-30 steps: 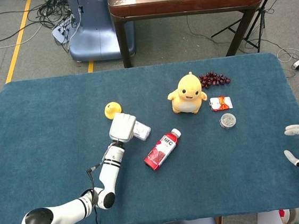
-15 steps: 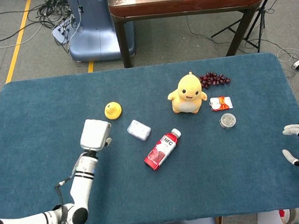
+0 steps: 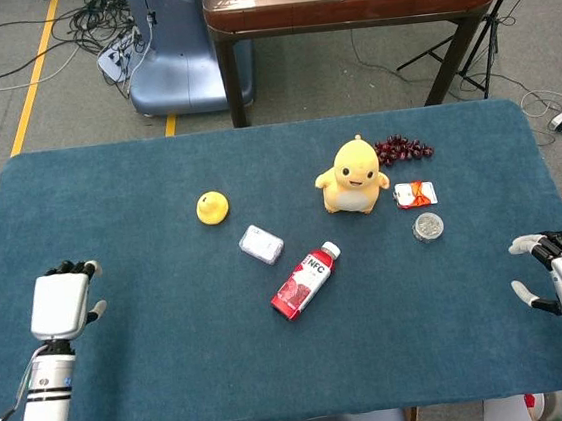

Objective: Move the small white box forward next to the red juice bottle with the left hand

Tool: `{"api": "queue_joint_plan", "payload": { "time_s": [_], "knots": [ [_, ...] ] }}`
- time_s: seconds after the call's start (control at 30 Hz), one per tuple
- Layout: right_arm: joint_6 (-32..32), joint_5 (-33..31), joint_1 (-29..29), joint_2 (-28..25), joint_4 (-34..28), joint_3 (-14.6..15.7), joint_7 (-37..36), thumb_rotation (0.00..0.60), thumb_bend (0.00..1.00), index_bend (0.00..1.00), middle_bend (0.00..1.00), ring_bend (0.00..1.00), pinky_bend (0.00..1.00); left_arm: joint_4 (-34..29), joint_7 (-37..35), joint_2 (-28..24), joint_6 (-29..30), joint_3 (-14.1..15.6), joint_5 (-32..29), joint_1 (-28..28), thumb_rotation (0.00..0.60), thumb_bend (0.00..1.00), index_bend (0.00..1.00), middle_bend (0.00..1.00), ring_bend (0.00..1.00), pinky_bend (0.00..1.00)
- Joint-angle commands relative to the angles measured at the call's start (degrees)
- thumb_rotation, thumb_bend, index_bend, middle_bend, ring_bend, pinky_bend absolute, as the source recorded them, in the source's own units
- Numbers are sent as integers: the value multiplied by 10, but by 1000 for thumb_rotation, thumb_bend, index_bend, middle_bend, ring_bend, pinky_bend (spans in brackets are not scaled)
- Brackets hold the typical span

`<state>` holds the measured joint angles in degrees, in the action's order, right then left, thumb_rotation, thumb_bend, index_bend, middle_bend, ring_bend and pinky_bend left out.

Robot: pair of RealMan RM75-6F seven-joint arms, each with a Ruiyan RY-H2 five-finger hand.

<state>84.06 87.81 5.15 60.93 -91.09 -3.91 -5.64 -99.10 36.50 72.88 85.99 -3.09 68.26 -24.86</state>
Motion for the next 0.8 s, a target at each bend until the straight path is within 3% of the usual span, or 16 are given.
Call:
{"api": "queue_joint_plan", "payload": {
  "time_s": [0.03,0.33,0.43,0.8],
  "knots": [
    [-8,-4,5,2,-2,0,6,600,228,390,343,223,240,8,-50,-27,59,35,40,58,600,0,438,401,274,301],
    [-12,-10,7,6,1,0,18,600,231,390,343,223,246,28,-149,-49,110,73,71,152,600,0,439,393,266,298],
    [-20,-12,10,7,1,2,23,600,239,390,343,223,246,45,-190,-47,107,73,81,168,600,0,445,393,266,298],
    [-42,-22,18,20,15,5,31,600,240,390,343,223,246,83,-199,-31,99,52,104,184,600,0,471,395,268,298]
  ]
}}
